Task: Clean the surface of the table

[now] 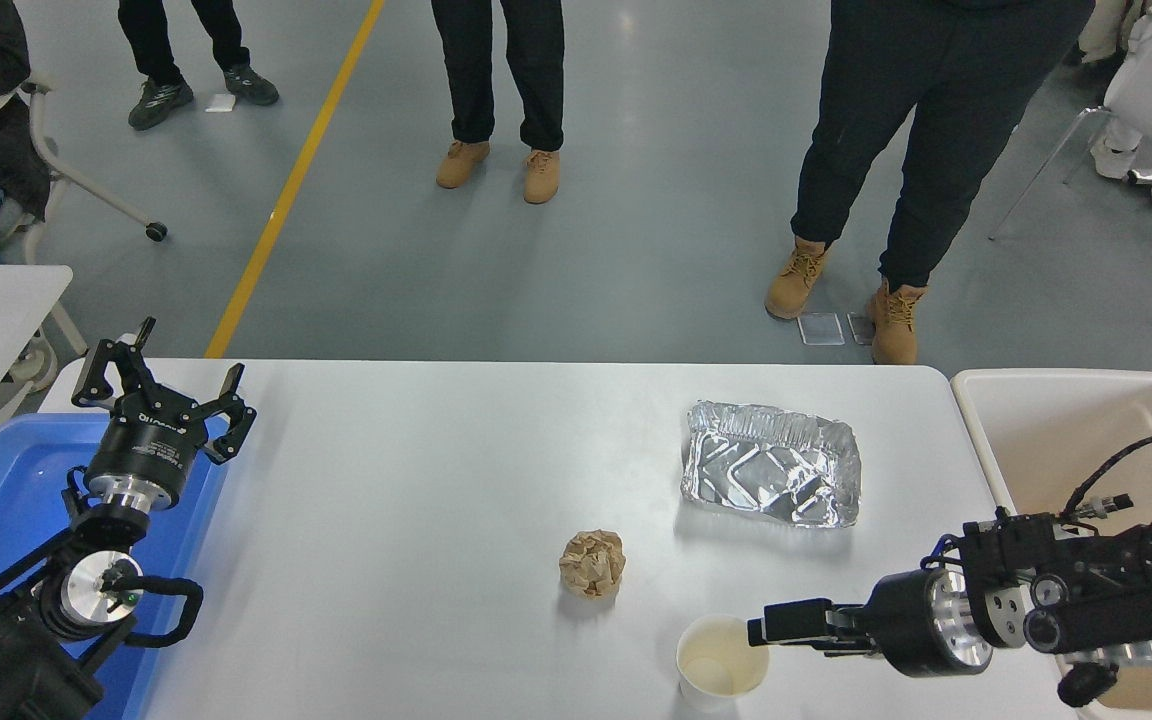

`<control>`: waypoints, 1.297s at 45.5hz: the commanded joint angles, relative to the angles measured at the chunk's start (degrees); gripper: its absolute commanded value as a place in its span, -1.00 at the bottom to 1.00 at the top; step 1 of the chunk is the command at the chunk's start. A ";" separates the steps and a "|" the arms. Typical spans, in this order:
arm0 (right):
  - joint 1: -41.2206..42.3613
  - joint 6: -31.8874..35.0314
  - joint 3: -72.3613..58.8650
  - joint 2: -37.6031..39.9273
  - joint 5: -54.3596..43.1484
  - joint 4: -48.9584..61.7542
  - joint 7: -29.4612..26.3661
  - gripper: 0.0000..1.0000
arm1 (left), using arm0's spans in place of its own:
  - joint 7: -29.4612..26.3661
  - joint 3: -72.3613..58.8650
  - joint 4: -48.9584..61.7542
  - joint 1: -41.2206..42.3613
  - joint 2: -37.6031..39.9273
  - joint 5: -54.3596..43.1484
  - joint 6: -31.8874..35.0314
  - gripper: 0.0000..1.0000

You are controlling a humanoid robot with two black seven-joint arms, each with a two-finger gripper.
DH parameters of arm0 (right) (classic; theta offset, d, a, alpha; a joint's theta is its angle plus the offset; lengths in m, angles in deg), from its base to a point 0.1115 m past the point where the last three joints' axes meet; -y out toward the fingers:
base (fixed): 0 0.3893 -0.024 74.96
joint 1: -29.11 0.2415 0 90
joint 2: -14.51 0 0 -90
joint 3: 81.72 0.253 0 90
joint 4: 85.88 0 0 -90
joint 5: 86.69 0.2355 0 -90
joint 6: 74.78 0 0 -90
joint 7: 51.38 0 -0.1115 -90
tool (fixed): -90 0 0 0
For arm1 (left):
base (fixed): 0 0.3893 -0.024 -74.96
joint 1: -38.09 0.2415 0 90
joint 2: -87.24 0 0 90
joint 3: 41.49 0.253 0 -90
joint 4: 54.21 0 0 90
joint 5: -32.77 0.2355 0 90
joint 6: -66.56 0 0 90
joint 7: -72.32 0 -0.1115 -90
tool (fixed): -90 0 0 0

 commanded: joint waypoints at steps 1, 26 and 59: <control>6.11 -0.47 -4.38 -6.18 3.67 0.58 -0.03 0.95 | 0.00 0.00 0.00 0.00 0.00 -0.03 -0.01 0.98; 3.12 -0.47 -5.26 -10.49 3.93 0.67 0.15 0.95 | 0.00 0.00 0.00 0.00 0.00 0.06 -0.01 0.98; 2.07 -2.05 -5.26 -15.50 4.11 4.36 0.50 0.95 | 0.00 0.00 0.00 0.00 0.00 0.06 -0.01 0.98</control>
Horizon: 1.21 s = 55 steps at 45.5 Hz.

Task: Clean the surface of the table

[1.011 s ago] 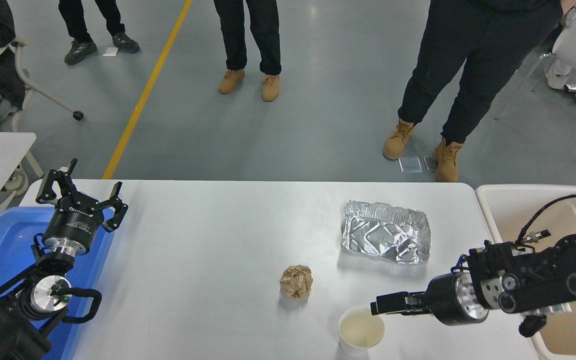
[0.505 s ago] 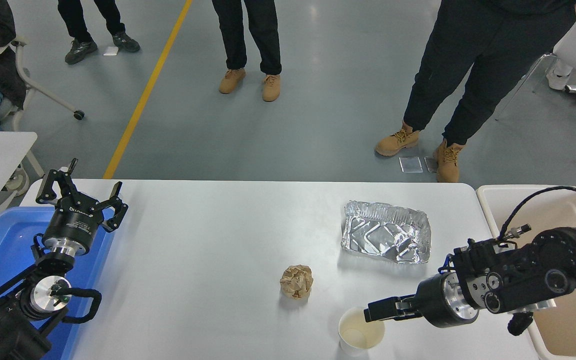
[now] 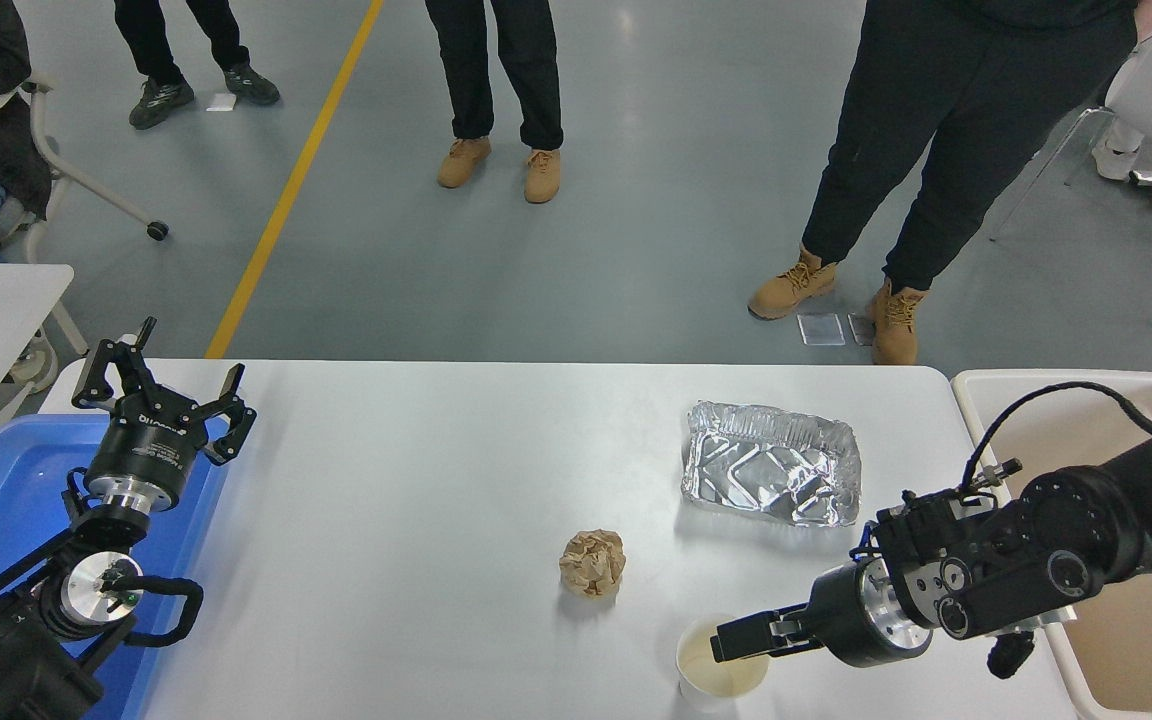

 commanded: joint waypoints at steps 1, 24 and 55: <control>-0.85 -0.67 -0.01 -1.19 0.02 1.20 0.26 0.95 | 0.00 -0.01 0.00 0.00 0.00 -0.05 0.00 0.98; -4.37 -2.34 -0.01 -1.19 -0.86 3.67 0.70 0.80 | 0.00 -0.01 0.00 0.00 0.00 -0.05 0.00 0.98; -6.39 -3.57 -1.24 -1.28 -1.30 4.54 2.28 0.19 | 0.00 -0.01 0.00 0.00 0.00 -0.05 0.00 0.98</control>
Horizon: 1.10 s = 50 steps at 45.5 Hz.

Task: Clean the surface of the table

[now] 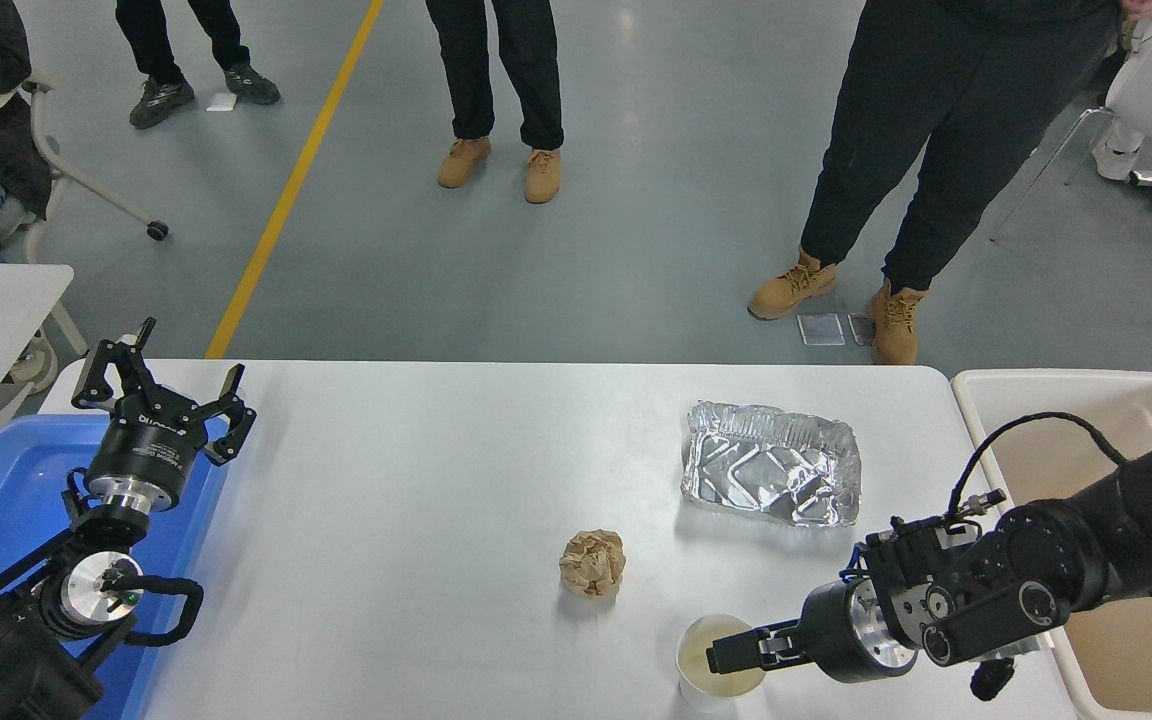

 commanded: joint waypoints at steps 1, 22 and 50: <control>-0.08 -0.29 -0.87 -0.07 -0.19 0.11 1.04 0.19 | 0.00 -0.01 0.00 0.00 0.00 0.07 0.00 0.98; 0.45 -1.43 -2.19 0.02 -2.12 0.11 1.84 -0.32 | 0.00 -0.01 0.00 0.00 0.00 -0.02 0.00 0.98; 1.33 -1.52 -4.12 0.02 -1.95 0.11 5.09 -1.00 | 0.00 -0.01 0.00 0.00 0.00 -0.02 0.00 0.98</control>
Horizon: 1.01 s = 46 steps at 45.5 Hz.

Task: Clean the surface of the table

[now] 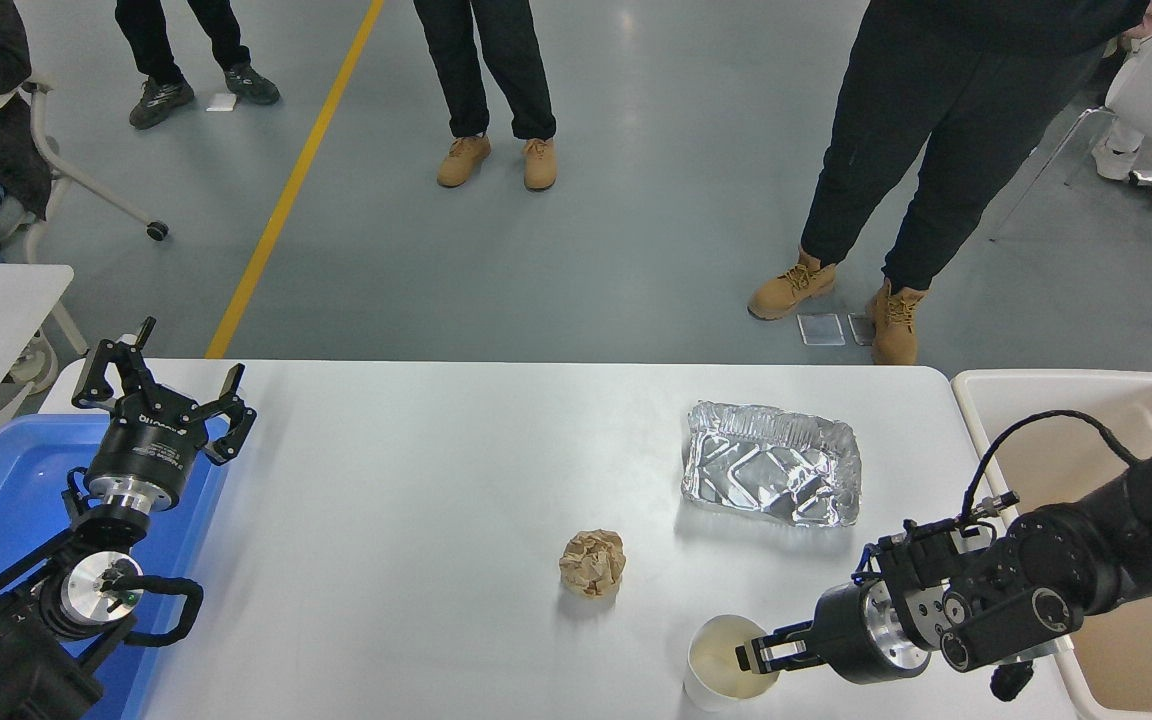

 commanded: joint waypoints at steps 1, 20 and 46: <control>0.48 -0.02 -0.95 0.00 0.05 -0.02 1.54 -1.00 | 0.00 0.00 0.00 0.00 0.00 -0.04 0.00 0.98; 1.01 -0.11 -0.87 0.53 0.75 0.77 3.47 -1.00 | 0.00 0.00 0.00 0.00 0.00 -0.04 0.00 0.98; 10.59 4.81 -0.34 8.70 0.05 -0.54 5.14 -1.00 | 0.00 0.08 0.00 0.00 0.00 -0.04 0.00 0.98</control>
